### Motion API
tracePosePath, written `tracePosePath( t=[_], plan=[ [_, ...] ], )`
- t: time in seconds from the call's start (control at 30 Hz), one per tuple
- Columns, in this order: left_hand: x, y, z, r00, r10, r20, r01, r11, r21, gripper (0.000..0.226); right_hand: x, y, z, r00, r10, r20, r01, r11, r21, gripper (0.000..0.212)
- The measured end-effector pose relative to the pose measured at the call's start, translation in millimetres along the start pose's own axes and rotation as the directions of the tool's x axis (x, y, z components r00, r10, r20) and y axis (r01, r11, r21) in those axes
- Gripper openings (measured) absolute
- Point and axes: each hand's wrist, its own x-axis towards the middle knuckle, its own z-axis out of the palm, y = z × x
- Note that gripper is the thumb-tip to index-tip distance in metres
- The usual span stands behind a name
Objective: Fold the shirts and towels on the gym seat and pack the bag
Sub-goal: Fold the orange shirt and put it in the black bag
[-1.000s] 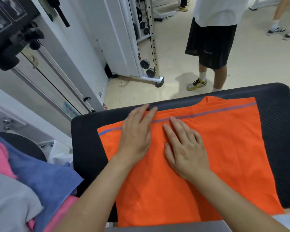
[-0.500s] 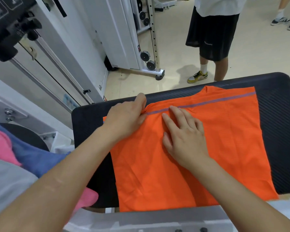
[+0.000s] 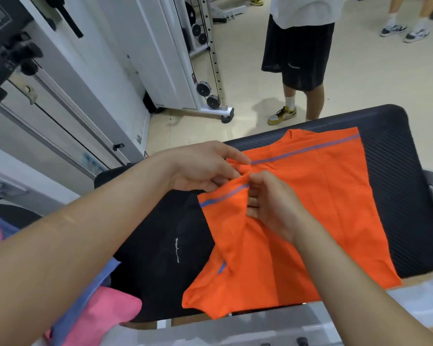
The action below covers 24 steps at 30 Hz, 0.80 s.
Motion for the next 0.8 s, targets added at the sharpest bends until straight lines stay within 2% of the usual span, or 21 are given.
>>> tracePosePath(
  t=[0.03,0.1,0.13,0.2,0.23,0.27,0.3,0.33,0.37,0.4,0.47,0.5,0.57,0.63,0.67,0.7,0.8],
  plan=[
    [-1.4,1.7,1.5,0.998,-0.009,0.066,0.010,1.000,-0.017,0.046,-0.7,-1.4,-3.9,0.999,0.039,0.008,-0.039,0.998,0.044,0.029],
    [-5.4,3.7,6.1,0.988,-0.014,0.152,0.026,0.997,-0.077,0.059,-0.5,-2.2,-7.1,0.999,0.028,0.023,-0.027,0.999,-0.036,0.028],
    [-6.0,3.8,8.1,0.987,-0.017,0.162,0.037,0.992,-0.122,0.067,1.0,-1.8,-7.0,1.000,-0.003,0.020,0.004,0.998,-0.059,0.025],
    [-4.7,3.3,14.7,0.994,-0.020,0.110,0.038,0.986,-0.160,0.076,3.7,-1.3,-7.4,1.000,-0.024,0.014,0.024,1.000,0.008,0.018],
    [-3.6,0.4,17.9,1.000,0.012,0.024,-0.010,0.996,-0.094,0.077,4.9,-1.5,-8.4,1.000,-0.014,0.009,0.014,0.998,0.055,0.016],
    [-2.1,-3.6,19.1,0.989,0.099,-0.106,-0.092,0.994,0.062,0.074,5.6,-2.1,-8.8,1.000,0.000,0.001,0.000,0.996,0.091,0.015],
    [0.2,-8.0,18.2,0.941,0.246,-0.232,-0.172,0.940,0.296,0.070,6.7,-2.4,-10.0,1.000,0.012,-0.014,-0.011,0.995,0.096,0.016],
    [3.3,-11.7,15.8,0.874,0.400,-0.277,-0.217,0.830,0.514,0.065,7.2,-2.6,-10.7,1.000,0.021,-0.023,-0.020,0.997,0.079,0.017],
    [6.2,-14.4,13.6,0.830,0.501,-0.244,-0.250,0.725,0.642,0.061,8.0,-2.1,-11.2,0.999,0.019,-0.036,-0.017,0.999,0.045,0.018],
    [9.4,-15.5,12.2,0.823,0.543,-0.167,-0.289,0.653,0.700,0.059,7.3,-2.7,-10.4,0.999,0.008,-0.047,-0.008,1.000,0.005,0.019],
    [16.9,-15.1,11.5,0.859,0.512,-0.030,-0.319,0.580,0.750,0.053,4.4,-3.7,-10.2,0.997,-0.021,-0.080,0.010,0.992,-0.128,0.021],
    [21.4,-14.0,11.3,0.873,0.487,-0.024,-0.296,0.569,0.767,0.046,1.5,-5.4,-11.1,0.994,-0.049,-0.094,0.025,0.970,-0.242,0.021],
    [31.7,-14.6,7.9,0.868,0.491,-0.080,-0.272,0.604,0.749,0.027,-9.5,-11.5,-16.5,0.986,-0.129,-0.108,0.053,0.848,-0.528,0.021],
    [38.3,-14.8,4.1,0.862,0.487,-0.139,-0.267,0.670,0.692,0.011,-23.4,-17.1,-27.6,0.969,-0.207,-0.136,0.043,0.679,-0.733,0.033],
    [40.6,-14.1,3.0,0.868,0.471,-0.156,-0.252,0.690,0.679,0.006,-31.1,-19.1,-34.4,0.960,-0.238,-0.150,0.039,0.641,-0.767,0.038],
    [42.6,-12.7,3.0,0.875,0.455,-0.164,-0.233,0.694,0.681,0.004,-37.8,-20.1,-42.0,0.950,-0.264,-0.167,0.048,0.653,-0.756,0.039],
    [48.5,-5.6,6.2,0.896,0.409,-0.175,-0.155,0.655,0.739,0.015,-48.1,-22.1,-61.2,0.879,-0.357,-0.315,0.123,0.810,-0.573,0.025]
  ],
)
